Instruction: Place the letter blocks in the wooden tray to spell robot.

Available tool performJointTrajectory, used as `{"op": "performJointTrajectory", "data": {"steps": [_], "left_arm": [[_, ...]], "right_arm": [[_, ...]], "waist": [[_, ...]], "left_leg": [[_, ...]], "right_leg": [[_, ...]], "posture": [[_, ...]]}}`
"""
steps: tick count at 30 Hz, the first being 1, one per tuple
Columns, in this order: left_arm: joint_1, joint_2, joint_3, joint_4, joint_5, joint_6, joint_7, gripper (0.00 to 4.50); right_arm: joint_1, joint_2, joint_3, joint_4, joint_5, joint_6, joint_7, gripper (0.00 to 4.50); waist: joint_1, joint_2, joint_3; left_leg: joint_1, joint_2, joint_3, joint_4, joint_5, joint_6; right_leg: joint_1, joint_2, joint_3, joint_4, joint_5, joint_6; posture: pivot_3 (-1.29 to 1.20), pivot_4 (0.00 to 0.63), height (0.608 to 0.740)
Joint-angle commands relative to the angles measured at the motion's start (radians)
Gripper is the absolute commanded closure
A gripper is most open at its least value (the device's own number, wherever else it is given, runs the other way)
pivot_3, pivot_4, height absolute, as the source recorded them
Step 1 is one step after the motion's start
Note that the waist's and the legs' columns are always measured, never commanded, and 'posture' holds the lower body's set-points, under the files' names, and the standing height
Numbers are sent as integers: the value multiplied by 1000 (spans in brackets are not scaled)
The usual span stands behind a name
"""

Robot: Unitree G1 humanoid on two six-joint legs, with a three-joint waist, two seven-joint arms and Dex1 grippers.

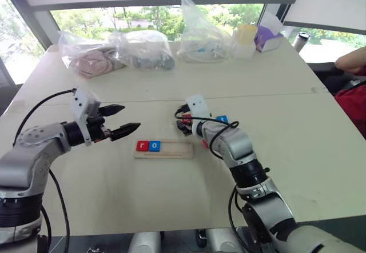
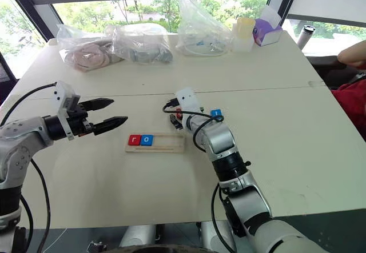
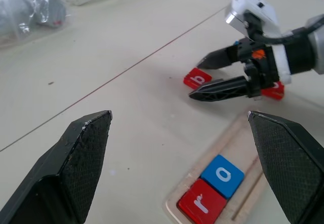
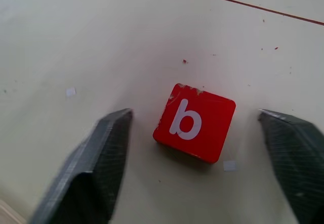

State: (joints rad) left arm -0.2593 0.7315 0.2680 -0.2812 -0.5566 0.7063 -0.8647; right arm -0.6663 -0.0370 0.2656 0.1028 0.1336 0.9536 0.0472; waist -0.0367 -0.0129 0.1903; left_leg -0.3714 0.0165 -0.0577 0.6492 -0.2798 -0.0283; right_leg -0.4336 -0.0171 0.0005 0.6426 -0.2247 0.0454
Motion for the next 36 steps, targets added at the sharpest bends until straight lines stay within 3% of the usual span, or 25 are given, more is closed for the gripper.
{"op": "performJointTrajectory", "data": {"steps": [1,3,7,10,16,20,26,32,33,36], "left_arm": [[-9,-12,6,-23,-3,-33,29,0],[-10,-17,-10,-20,0,-43,32,0],[-23,-28,-46,-19,-2,-55,29,0],[-40,-40,-77,-31,-10,-58,29,0],[-48,-62,-121,-75,-25,-46,32,0],[-65,-43,-253,-101,15,-76,-53,0],[-96,-59,-299,-68,30,-95,-65,0],[-111,-71,-321,-58,41,-101,-68,0],[-111,-68,-320,-58,40,-100,-71,0],[-109,-58,-312,-62,26,-90,-90,0]], "right_arm": [[14,21,27,26,-42,-28,0,2493],[4,8,6,8,-62,-51,-12,3361],[26,-60,-59,-172,-80,-38,-10,3349],[98,-131,-164,-426,-59,98,4,3349],[219,-182,-278,-694,-57,332,10,3349],[468,-81,-414,-908,-100,523,-43,3349],[473,39,-417,-908,-123,556,-94,3349],[482,49,-378,-896,-137,541,-114,276],[479,41,-371,-904,-142,544,-118,67],[452,-19,-369,-935,-148,530,-109,67]], "waist": [[-7,0,0],[-8,0,0],[1,0,0],[6,0,0],[-5,0,0],[7,0,0],[-9,1,0],[-7,1,0],[-7,1,0],[-7,1,0]], "left_leg": [[0,0,0,0,0,0],[0,0,0,0,0,0],[-2,0,-1,1,0,0],[-3,-2,-1,1,0,0],[-2,-1,0,-1,0,0],[-2,-1,-3,-2,0,0],[0,-1,-1,0,0,-1],[-1,0,-4,-1,0,-1],[-1,0,-4,-1,0,-1],[-2,-1,-3,-1,0,-1]], "right_leg": [[0,0,0,0,0,0],[0,0,0,1,0,0],[-1,-1,0,1,0,0],[-2,-2,0,0,0,0],[-1,-1,0,-2,-1,1],[-1,0,-1,-1,-3,-2],[-2,1,1,-1,-4,-6],[-2,4,1,-1,-4,-6],[-2,4,2,-1,-4,-6],[-3,3,2,-3,-4,-4]], "posture": [[0,150,740],[0,150,740],[0,150,740],[0,150,740],[0,150,740],[0,150,740],[0,150,740],[0,150,740],[0,150,740],[0,150,740]]}}
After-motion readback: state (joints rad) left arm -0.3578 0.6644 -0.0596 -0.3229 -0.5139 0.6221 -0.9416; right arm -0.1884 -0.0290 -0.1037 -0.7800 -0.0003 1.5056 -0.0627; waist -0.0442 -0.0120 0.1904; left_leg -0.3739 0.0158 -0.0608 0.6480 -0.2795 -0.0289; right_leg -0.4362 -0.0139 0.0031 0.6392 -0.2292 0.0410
